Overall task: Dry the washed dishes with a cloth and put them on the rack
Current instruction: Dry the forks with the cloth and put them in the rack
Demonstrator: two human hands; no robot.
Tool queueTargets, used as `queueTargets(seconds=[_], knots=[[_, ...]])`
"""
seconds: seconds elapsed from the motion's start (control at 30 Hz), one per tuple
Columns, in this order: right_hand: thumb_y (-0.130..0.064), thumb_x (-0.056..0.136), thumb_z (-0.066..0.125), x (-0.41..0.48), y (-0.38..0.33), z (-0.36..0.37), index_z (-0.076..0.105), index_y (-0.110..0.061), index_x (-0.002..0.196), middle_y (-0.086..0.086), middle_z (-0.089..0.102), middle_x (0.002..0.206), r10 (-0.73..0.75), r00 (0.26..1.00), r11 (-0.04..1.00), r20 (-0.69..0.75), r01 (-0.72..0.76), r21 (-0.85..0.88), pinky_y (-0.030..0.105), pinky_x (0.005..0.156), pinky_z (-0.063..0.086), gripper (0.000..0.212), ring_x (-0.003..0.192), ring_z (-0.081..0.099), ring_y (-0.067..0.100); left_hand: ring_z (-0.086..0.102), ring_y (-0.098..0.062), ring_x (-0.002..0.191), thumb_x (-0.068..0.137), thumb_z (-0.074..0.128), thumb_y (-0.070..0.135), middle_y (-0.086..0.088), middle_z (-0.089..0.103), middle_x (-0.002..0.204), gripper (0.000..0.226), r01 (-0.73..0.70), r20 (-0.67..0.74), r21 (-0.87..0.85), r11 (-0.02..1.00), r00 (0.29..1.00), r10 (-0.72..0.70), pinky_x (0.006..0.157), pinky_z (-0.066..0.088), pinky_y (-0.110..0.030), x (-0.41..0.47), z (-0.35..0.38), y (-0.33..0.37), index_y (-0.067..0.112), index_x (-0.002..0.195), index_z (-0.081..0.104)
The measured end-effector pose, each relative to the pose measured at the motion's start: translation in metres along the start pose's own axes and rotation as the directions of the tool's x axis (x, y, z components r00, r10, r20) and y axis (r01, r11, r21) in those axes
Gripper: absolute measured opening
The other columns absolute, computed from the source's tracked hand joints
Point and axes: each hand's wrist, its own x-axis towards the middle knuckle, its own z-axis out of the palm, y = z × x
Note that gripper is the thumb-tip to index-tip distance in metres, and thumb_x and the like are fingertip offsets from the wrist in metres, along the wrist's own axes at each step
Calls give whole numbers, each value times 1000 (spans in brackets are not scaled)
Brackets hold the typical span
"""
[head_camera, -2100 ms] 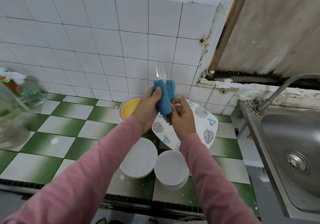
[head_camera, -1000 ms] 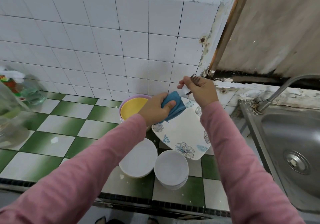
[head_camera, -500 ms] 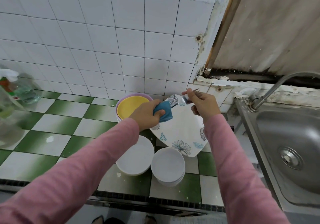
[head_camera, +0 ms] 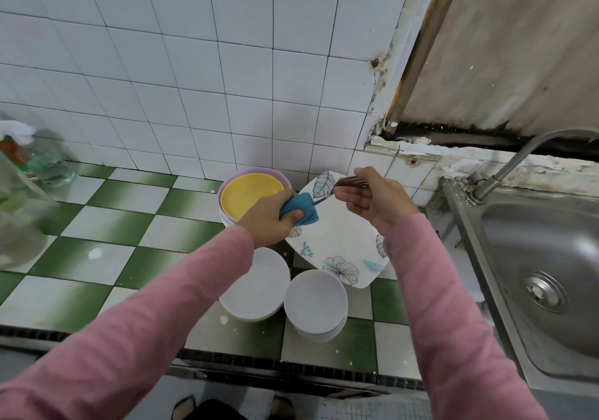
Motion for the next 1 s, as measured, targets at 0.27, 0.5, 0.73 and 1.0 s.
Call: queueTargets(seconds=[0.27,0.5,0.73,1.0], knots=[[-7,96,42,3,2,-12,67,-2,85,8,71,68,-103,990,991,95,95,92,20,61,49,28,57,64,12,53,-11,78,99,56,22,0,59,90,7,26,-8,-85,996,1000,-27,67,41,-22,0,-7,-13,18,104,53],[6,97,35,1,-5,-27,63,-1,99,9,67,70,-214,920,975,327,221,15,19,58,50,28,58,58,16,61,-17,99,101,50,29,-3,66,108,17,167,-24,-456,874,980,-200,88,53,-32,-3,-18,-21,20,112,60],[10,97,44,-3,1,-16,58,-6,97,7,67,66,-322,891,926,320,366,-89,18,55,46,22,51,52,12,63,-18,100,100,54,28,-5,67,110,27,109,-149,-497,861,967,-209,84,53,-28,9,-37,-10,11,121,58],[4,100,46,-1,-17,-14,64,-21,93,5,58,66,-550,776,680,310,631,-374,18,56,40,31,53,46,6,62,-14,98,100,52,23,1,65,105,20,40,-155,-453,891,980,-123,82,52,-24,9,-41,2,16,119,55]])
